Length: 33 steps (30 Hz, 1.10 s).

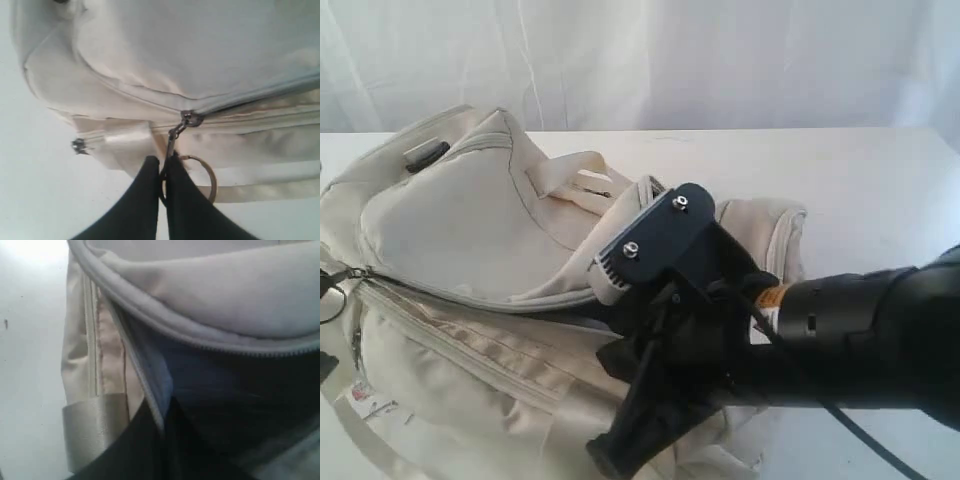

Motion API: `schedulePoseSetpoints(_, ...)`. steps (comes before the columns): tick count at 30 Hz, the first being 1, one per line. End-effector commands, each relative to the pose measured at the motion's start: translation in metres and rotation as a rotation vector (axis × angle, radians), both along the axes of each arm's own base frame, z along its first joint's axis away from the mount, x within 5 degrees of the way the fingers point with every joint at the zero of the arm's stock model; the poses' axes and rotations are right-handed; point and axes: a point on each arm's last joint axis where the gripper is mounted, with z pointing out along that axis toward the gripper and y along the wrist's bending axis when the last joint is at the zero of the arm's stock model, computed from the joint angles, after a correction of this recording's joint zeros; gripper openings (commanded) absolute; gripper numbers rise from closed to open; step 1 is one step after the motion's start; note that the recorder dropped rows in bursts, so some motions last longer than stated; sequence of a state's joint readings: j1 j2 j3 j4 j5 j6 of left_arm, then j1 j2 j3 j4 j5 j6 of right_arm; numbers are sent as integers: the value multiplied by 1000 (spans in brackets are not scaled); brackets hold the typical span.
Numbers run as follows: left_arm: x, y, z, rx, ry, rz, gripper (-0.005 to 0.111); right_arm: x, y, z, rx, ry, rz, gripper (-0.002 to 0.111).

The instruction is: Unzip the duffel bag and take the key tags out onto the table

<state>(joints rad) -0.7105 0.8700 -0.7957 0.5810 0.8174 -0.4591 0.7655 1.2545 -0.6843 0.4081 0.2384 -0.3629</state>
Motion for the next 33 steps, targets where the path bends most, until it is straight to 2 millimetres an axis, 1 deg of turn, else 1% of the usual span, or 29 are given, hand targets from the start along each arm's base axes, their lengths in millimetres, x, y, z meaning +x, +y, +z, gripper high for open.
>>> schedulePoseSetpoints(1, 2, 15, 6, 82, -69, 104, 0, -12, -17, -5, -27, 40, -47, 0)
schedulePoseSetpoints(4, 6, 20, 11, 99, -151, 165, 0, -21, -28, 1, -5, 51, -88, 0)
schedulePoseSetpoints(8, 11, 26, 17, 117, -231, 221, 0, -37, -45, 16, 18, 53, -127, 0)
schedulePoseSetpoints(13, 19, 30, 19, 101, -266, 240, 0, -55, -72, 30, -5, 57, -225, 0)
schedulePoseSetpoints(16, 23, 34, 19, 92, -277, 259, 0, -64, -94, 38, -39, 13, -321, 0)
schedulePoseSetpoints(18, 27, 35, 18, 91, -279, 269, 0, -69, -106, 43, -27, -6, -385, 0)
schedulePoseSetpoints(20, 30, 38, 18, 86, -283, 288, 0, -75, -113, 48, 4, -17, -412, 0)
schedulePoseSetpoints(24, 36, 41, 15, 59, -282, 313, 0, -81, -119, 51, 27, -27, -423, 0)
schedulePoseSetpoints(31, 39, 33, 13, -58, -266, 284, 0, -80, -117, 51, 58, -19, -428, 0)
schedulePoseSetpoints(33, 38, 32, 12, -75, -253, 289, 0, -80, -116, 53, 74, -29, -423, 6)
